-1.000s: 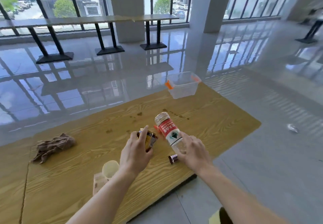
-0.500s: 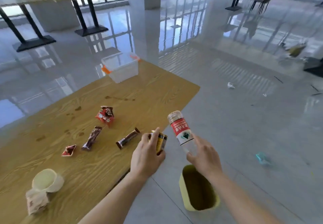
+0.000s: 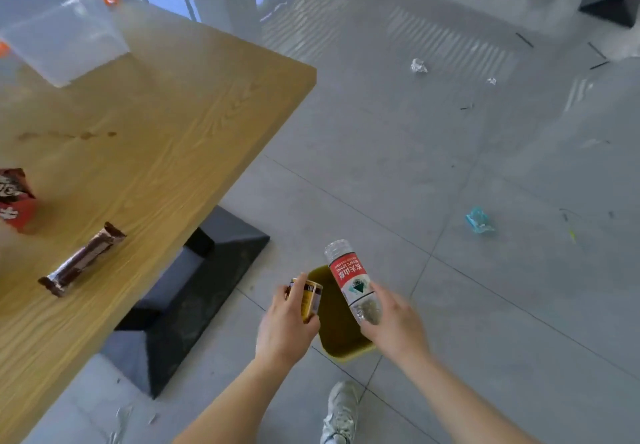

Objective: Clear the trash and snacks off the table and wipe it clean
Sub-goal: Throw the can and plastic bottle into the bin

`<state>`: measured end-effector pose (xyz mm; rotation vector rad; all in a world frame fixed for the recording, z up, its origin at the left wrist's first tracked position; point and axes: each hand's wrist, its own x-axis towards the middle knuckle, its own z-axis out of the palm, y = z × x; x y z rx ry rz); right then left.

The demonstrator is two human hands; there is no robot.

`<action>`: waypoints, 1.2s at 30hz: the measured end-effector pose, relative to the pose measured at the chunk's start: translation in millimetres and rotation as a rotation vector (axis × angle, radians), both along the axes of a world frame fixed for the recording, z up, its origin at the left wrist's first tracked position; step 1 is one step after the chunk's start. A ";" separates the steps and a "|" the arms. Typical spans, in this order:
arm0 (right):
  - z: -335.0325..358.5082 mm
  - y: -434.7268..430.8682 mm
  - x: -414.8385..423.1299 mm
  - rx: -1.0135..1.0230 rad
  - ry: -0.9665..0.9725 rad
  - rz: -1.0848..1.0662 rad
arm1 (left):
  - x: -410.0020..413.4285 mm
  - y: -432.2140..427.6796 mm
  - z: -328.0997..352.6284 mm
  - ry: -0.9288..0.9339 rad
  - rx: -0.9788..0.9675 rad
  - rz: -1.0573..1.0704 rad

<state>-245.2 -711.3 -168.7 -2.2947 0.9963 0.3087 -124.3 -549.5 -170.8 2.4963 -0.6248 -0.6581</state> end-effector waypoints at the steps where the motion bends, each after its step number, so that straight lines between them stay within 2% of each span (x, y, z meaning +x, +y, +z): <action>1: -18.7 -4.7 -2.3 0.012 0.024 -0.011 | 0.1 -7.5 -18.3 0.021 0.013 0.007; 10: -182.8 -32.1 2.3 0.094 0.277 -0.110 | 2.1 -66.8 -174.1 0.117 0.167 0.003; 15: -264.1 -34.4 20.2 0.110 0.394 -0.035 | 13.4 -91.1 -253.3 -0.006 0.297 -0.216; 18: -303.8 -36.5 28.7 0.103 0.414 -0.050 | 20.3 -105.7 -291.6 -0.042 0.338 -0.273; 28: -385.0 -36.9 28.7 0.102 0.478 0.010 | 6.4 -119.2 -380.6 -0.054 0.506 -0.444; 36: -403.7 -35.3 27.5 0.118 0.407 -0.010 | 9.3 -117.1 -394.9 -0.088 0.522 -0.507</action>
